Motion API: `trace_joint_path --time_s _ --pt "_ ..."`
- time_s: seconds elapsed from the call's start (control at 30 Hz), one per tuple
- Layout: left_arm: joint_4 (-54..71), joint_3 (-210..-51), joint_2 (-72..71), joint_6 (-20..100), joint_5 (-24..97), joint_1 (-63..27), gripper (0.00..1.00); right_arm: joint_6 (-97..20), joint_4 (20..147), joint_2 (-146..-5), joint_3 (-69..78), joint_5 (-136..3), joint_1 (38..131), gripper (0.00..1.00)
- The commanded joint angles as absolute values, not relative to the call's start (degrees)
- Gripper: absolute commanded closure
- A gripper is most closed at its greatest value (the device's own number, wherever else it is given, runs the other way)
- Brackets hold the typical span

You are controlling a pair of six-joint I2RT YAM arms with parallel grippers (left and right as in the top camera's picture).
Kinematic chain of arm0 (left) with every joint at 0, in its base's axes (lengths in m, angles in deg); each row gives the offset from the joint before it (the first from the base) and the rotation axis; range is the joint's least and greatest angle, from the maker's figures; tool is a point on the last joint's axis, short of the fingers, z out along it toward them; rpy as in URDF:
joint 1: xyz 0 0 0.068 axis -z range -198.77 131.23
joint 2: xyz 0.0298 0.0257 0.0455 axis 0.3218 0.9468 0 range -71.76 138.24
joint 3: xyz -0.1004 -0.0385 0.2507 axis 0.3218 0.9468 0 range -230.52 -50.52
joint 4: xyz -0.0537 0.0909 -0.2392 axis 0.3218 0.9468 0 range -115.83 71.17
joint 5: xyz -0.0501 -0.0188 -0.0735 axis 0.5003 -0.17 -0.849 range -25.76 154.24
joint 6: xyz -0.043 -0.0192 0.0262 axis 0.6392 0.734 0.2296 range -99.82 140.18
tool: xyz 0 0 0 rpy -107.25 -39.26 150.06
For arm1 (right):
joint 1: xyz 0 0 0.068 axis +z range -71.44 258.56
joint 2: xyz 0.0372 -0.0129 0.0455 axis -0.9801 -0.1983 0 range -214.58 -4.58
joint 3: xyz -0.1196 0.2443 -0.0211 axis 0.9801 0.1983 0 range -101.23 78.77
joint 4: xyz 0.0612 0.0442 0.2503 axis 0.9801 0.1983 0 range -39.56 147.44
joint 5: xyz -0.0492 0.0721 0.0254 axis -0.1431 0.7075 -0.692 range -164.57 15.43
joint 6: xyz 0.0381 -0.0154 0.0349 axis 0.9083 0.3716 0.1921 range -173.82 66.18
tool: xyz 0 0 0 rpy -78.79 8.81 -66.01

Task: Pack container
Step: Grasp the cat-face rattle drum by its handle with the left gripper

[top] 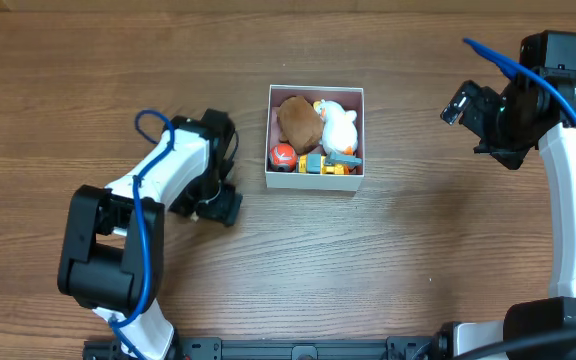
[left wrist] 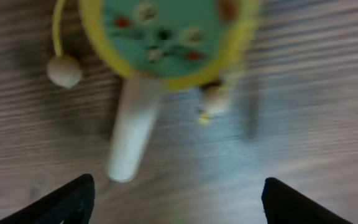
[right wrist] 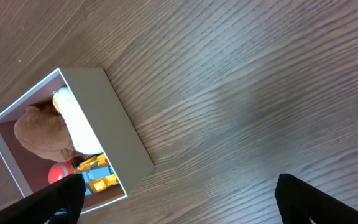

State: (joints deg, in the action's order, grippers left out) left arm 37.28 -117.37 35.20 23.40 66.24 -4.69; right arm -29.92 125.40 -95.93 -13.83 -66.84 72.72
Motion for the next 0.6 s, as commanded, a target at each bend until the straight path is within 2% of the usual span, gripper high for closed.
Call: trace_joint_path --time_s 0.0,0.2,0.3,0.43,0.57 --pt "34.86 -114.61 34.83 22.83 67.49 -8.60 0.15 -30.27 125.05 -95.34 -14.98 -68.09 72.76 0.00" --pt "31.41 -113.70 34.83 14.55 64.65 -9.76 0.21 -30.27 124.26 -95.34 -14.98 -68.09 72.76 0.00" --pt "28.02 -111.66 34.83 10.68 64.84 -9.76 0.39 -30.29 124.24 -95.34 -14.98 -68.11 72.76 0.00" --pt "25.15 -110.18 34.85 7.25 64.87 -9.82 0.51 -30.29 124.31 -95.34 -14.98 -69.25 72.74 0.00" --pt "23.62 -110.09 34.83 5.41 64.78 -9.80 0.70 -30.27 124.29 -95.34 -14.98 -69.40 72.76 0.00"
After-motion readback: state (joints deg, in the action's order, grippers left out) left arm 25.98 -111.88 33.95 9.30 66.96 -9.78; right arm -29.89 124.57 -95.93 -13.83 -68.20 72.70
